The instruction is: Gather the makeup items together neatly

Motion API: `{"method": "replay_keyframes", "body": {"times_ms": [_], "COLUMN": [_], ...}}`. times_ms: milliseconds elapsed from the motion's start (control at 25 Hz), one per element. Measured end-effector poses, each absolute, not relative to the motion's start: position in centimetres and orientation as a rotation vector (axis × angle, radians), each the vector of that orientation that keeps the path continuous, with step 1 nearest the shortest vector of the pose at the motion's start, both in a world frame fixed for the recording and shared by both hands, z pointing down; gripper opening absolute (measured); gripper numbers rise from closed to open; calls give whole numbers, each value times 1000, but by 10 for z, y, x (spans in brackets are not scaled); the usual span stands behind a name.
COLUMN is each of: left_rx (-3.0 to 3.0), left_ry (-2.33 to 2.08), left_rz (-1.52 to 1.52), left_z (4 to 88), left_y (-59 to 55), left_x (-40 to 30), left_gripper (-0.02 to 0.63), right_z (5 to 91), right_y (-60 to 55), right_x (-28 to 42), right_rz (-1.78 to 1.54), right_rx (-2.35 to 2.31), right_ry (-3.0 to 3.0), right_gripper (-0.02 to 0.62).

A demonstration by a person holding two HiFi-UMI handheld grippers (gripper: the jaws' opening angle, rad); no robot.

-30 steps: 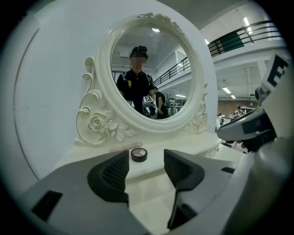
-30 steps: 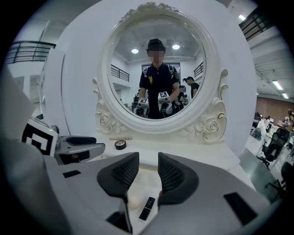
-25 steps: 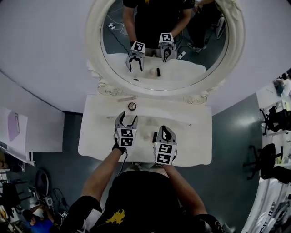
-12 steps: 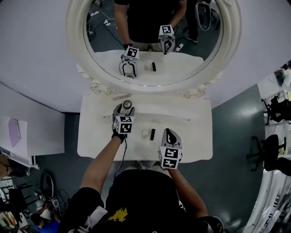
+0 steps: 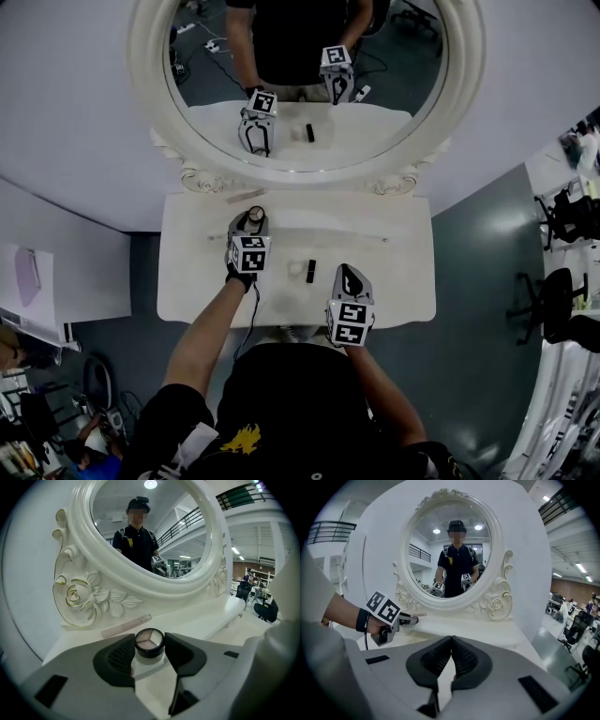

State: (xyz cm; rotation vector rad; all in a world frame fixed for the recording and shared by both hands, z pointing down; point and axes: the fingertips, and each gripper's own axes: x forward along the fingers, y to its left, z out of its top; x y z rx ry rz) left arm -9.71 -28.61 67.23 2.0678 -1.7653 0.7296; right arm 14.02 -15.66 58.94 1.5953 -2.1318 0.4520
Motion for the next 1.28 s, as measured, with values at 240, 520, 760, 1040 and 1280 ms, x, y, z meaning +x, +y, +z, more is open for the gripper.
{"method": "replay_keyframes", "body": {"times_ms": [240, 520, 760, 1040, 1280], "left_rx": [2135, 2268, 2218, 2151, 2153], "left_ry": [-1720, -1508, -1426, -1452, -1485], "left_rz": [689, 839, 887, 915, 953], "left_z": [676, 716, 750, 769, 772], "left_y": [-228, -166, -138, -136, -139], "left_x": [-77, -38, -32, -32, -21], "left_gripper": [207, 206, 206, 207, 212], "right_z": [599, 606, 607, 608, 610], "right_y": [-143, -127, -122, -120, -119], "right_x": [135, 125, 130, 132, 132], "right_rz": [480, 510, 522, 534, 547], "right_rx": [1590, 1566, 1568, 1569, 1566], "right_ry": [-2094, -2093, -2092, -2093, -2097], "right_gripper": [15, 15, 15, 15, 15]}}
